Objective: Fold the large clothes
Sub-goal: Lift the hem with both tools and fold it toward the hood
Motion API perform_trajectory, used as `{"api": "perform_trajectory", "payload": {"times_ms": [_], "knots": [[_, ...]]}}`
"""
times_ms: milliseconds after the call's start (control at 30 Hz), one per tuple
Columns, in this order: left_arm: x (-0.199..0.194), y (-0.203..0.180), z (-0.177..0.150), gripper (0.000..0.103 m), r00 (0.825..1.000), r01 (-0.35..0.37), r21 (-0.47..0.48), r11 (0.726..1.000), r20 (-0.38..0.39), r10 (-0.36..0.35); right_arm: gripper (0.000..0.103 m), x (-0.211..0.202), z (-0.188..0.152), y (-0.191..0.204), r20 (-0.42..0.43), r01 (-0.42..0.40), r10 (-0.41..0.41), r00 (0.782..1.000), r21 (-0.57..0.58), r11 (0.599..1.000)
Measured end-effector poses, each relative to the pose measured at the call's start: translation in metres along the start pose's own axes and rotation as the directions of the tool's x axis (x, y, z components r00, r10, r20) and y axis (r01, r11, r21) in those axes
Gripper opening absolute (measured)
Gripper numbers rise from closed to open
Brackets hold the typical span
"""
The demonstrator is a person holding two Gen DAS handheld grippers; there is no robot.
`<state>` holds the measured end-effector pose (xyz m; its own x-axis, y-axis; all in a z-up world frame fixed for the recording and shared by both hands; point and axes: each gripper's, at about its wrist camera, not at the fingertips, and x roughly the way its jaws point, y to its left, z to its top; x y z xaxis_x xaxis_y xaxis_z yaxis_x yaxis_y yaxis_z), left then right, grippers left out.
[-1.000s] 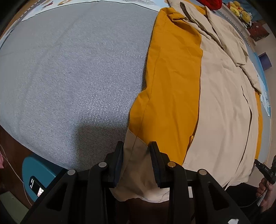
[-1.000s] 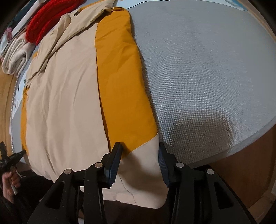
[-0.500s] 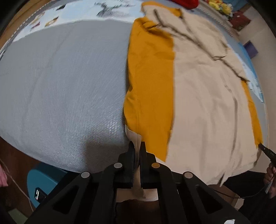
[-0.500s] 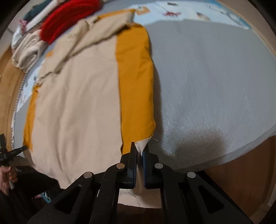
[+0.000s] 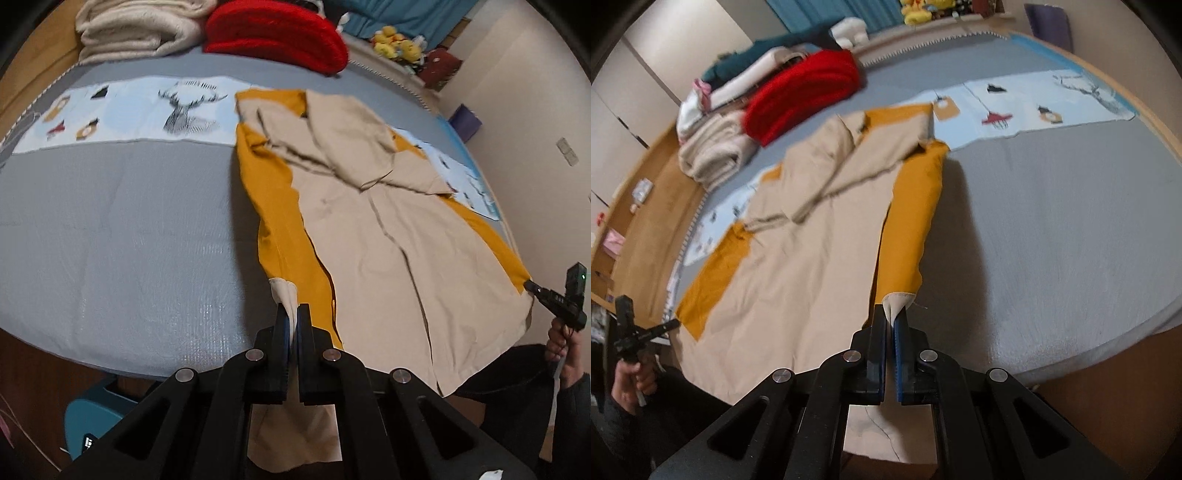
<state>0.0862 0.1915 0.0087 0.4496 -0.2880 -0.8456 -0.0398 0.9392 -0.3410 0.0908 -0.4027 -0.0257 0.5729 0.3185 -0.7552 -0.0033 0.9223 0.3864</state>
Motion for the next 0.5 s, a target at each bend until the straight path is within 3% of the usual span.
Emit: {"api": "perform_trajectory", "payload": {"times_ms": [167,367,500], "knots": [[-0.033,-0.009,-0.008,0.002,0.998,0.057,0.025,0.998,0.015,-0.057,0.003,-0.028,-0.007,0.006,0.023,-0.033,0.034,0.999,-0.009,0.999],[-0.074,-0.013,-0.037,0.002,0.992,0.126,0.059,0.990,0.007,-0.127,0.003,-0.082,-0.039,0.003,0.073,-0.076,0.075,0.995,0.010,0.997],[-0.088,-0.003,-0.045,0.002,0.988,0.157,0.033,0.987,0.011,-0.157,0.003,-0.120,-0.060,-0.002,0.124,-0.102,0.096,0.988,0.047,0.994]]}}
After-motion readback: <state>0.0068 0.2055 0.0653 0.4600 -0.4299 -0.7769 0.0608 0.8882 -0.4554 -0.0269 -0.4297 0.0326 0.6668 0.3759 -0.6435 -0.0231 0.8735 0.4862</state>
